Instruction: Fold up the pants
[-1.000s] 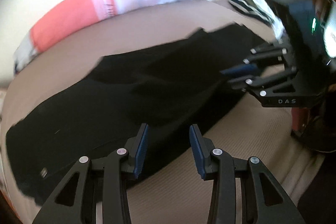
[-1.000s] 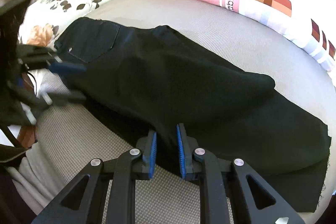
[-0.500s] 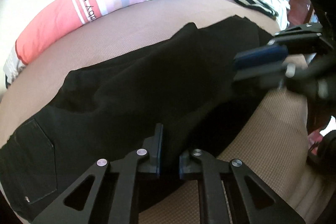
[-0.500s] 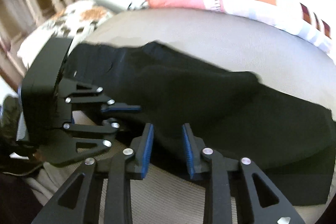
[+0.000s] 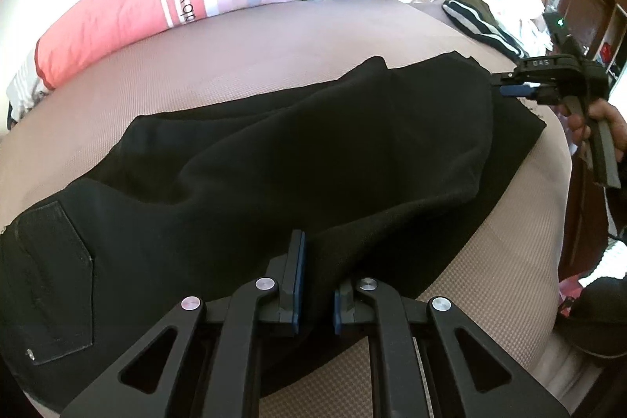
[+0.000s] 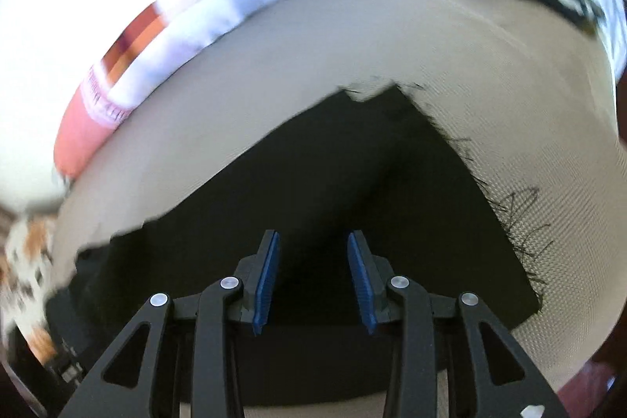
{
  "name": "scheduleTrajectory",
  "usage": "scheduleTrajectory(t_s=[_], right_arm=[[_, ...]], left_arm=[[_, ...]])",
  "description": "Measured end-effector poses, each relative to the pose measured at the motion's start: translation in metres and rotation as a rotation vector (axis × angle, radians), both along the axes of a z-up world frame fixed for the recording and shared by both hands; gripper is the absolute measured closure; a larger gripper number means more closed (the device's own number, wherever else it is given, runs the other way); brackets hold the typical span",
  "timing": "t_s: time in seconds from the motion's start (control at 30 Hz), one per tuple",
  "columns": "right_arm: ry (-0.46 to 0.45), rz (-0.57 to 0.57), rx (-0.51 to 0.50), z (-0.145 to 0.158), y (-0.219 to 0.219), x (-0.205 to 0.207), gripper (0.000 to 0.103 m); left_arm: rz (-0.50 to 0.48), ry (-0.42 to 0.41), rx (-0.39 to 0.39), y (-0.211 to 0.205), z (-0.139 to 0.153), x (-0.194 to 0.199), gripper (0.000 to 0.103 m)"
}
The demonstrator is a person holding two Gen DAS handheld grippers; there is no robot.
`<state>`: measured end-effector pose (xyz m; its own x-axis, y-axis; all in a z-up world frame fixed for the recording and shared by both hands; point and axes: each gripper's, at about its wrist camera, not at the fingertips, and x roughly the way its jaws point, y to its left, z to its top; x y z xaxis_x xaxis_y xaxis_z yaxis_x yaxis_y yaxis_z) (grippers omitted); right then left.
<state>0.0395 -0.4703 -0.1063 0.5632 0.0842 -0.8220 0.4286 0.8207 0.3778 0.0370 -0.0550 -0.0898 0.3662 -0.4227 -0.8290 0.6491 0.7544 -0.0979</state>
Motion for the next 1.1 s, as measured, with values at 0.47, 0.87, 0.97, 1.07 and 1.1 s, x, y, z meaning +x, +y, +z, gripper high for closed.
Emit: scheduleTrajectory(t_s=[0.47, 0.87, 0.97, 1.07, 1.1], right_arm=[[-0.05, -0.033, 0.121, 0.044, -0.012, 0.071, 0.096], [-0.08, 0.192, 0.132, 0.041, 0.031, 0.152, 0.08], [-0.086, 0.126, 0.123, 0.04, 0.005, 0.13, 0.08], [-0.052, 0.056, 0.125, 0.028, -0.022, 0.107, 0.08], [-0.037, 0.035, 0.135, 0.021, -0.029, 0.102, 0.08]], left_arm=[[0.047, 0.026, -0.044, 0.008, -0.001, 0.004, 0.091], [0.128, 0.087, -0.094, 0.016, -0.008, 0.012, 0.091], [0.132, 0.101, -0.1, 0.016, -0.01, 0.015, 0.091], [0.128, 0.108, -0.102, 0.016, -0.013, 0.016, 0.091], [0.129, 0.11, -0.101, 0.016, -0.014, 0.017, 0.091]])
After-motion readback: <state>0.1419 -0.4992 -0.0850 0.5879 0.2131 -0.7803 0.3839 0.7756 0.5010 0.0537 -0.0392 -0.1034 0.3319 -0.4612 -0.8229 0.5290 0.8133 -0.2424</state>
